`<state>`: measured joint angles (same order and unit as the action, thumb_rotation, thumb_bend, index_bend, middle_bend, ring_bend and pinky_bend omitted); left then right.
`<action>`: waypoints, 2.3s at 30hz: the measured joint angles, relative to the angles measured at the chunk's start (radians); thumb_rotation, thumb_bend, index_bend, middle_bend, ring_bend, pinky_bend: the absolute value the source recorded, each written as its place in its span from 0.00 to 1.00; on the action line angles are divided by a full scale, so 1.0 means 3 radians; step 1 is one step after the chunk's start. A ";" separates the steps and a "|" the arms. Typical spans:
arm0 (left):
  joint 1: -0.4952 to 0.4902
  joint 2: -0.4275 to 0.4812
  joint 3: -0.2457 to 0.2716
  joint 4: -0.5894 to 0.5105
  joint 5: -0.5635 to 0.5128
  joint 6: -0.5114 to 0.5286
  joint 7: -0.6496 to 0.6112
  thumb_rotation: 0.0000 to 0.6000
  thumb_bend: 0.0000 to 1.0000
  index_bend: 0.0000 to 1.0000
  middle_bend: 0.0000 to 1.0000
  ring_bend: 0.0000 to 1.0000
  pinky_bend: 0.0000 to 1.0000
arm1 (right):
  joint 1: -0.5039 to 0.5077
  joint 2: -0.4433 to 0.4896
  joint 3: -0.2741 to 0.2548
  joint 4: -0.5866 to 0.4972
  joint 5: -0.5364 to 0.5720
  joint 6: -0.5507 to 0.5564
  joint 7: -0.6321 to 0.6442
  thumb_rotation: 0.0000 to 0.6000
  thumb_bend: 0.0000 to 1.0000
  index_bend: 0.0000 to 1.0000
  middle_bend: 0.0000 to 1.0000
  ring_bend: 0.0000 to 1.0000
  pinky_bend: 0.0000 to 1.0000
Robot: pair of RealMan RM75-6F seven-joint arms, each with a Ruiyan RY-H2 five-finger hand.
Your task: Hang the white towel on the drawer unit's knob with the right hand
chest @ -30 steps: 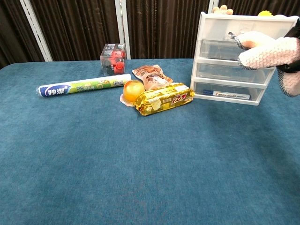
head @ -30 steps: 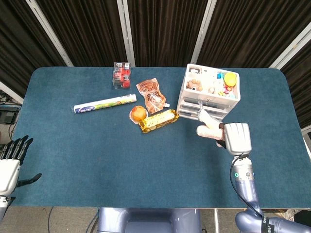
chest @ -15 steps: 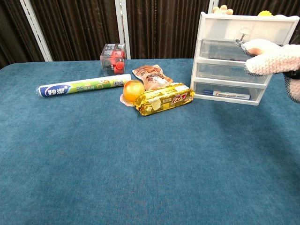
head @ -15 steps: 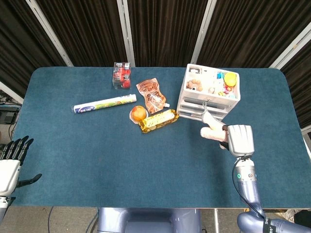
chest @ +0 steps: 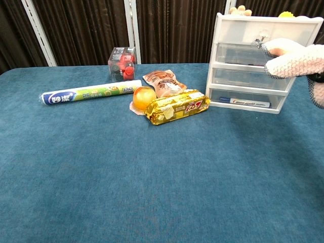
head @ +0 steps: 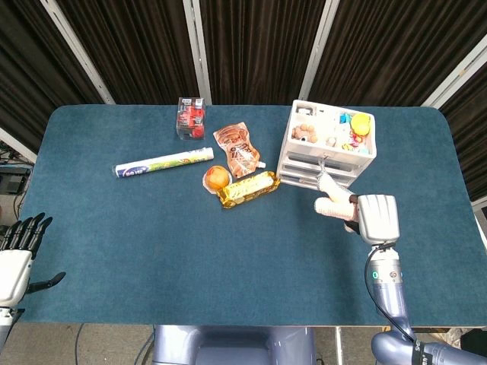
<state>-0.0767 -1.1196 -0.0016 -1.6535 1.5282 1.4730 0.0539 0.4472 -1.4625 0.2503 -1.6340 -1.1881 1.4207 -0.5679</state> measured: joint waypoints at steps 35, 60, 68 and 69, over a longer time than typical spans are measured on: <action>0.0002 -0.0003 0.0002 0.0005 0.0007 0.0004 0.0007 1.00 0.00 0.00 0.00 0.00 0.00 | -0.0033 -0.0015 -0.0033 -0.0022 -0.0017 -0.0011 0.0030 1.00 0.47 0.85 1.00 0.99 0.92; 0.0001 -0.0004 0.0001 0.0005 0.0001 -0.0002 0.0012 1.00 0.00 0.00 0.00 0.00 0.00 | -0.0029 -0.0035 -0.0003 0.0092 0.0082 -0.0061 0.0010 1.00 0.47 0.85 1.00 0.99 0.92; 0.0000 0.0000 0.0000 0.0004 -0.0001 -0.0003 0.0005 1.00 0.00 0.00 0.00 0.00 0.00 | -0.0033 -0.0065 -0.0035 0.0100 0.0103 -0.0085 -0.0023 1.00 0.47 0.85 1.00 0.99 0.92; 0.0000 0.0000 0.0001 0.0005 0.0000 -0.0004 0.0005 1.00 0.00 0.00 0.00 0.00 0.00 | -0.0034 -0.0067 -0.0038 0.0101 0.0105 -0.0086 -0.0024 1.00 0.47 0.85 1.00 0.99 0.92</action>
<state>-0.0766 -1.1195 -0.0014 -1.6520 1.5281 1.4719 0.0555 0.4370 -1.4826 0.2390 -1.6038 -1.1565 1.3950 -0.5752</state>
